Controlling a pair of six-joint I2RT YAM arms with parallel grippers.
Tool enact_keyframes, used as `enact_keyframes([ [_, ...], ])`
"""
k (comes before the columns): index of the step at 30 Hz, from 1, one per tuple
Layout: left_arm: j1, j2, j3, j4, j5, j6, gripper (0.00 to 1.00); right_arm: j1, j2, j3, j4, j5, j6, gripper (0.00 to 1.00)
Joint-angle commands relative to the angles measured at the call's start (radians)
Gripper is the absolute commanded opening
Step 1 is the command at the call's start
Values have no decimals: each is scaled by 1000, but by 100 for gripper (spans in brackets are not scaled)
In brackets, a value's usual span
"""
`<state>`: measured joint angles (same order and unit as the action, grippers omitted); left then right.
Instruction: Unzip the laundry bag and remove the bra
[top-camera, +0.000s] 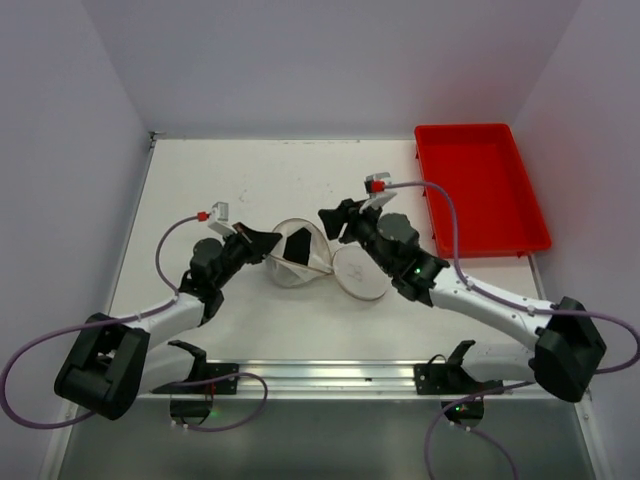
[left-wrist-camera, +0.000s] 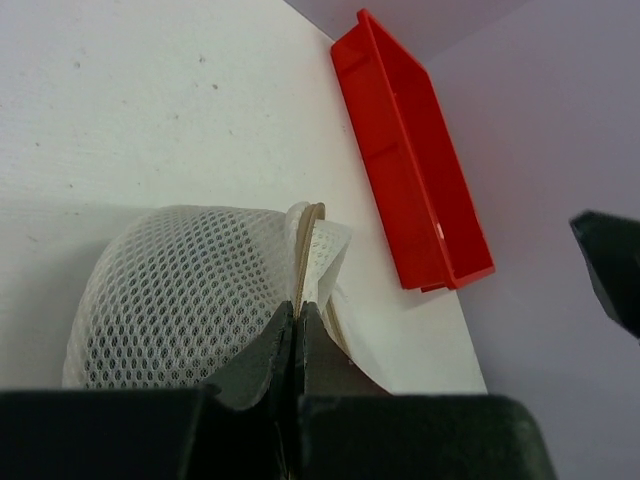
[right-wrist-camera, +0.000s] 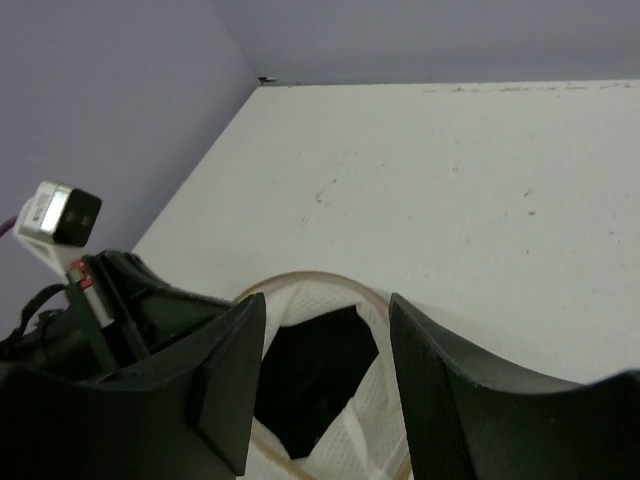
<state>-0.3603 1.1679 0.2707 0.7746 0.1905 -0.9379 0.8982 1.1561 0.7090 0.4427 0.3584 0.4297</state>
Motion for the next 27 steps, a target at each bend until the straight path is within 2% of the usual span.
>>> enact_keyframes([
  [1, 0, 9, 70, -15, 56, 65, 0, -96, 158, 153, -261, -243, -25, 54],
  [5, 0, -14, 100, -98, 59, 100, 0, -102, 295, 295, -375, -381, -83, 52],
  [8, 1, -14, 117, -132, 69, 113, 0, -102, 376, 331, -409, -473, -95, 54],
  [12, 6, 9, 134, -140, 96, 117, 0, -101, 422, 328, -398, -582, -111, 59],
  [17, 24, 39, 145, -162, 122, 123, 0, -101, 447, 271, -339, -590, -177, 70],
  [19, 41, 52, 159, -193, 125, 142, 0, -101, 462, 261, -299, -599, -189, 70],
  [20, 46, 53, 159, -199, 124, 149, 3, -101, 484, 262, -285, -614, -189, 70],
  [23, 52, 56, 151, -221, 107, 163, 21, -81, 537, 294, -272, -630, -193, 71],
  [24, 52, 61, 156, -233, 107, 174, 34, -70, 550, 305, -288, -583, -204, 71],
  [27, 53, 67, 186, -331, 93, 217, 50, -33, 567, 291, -300, -510, -235, 73],
])
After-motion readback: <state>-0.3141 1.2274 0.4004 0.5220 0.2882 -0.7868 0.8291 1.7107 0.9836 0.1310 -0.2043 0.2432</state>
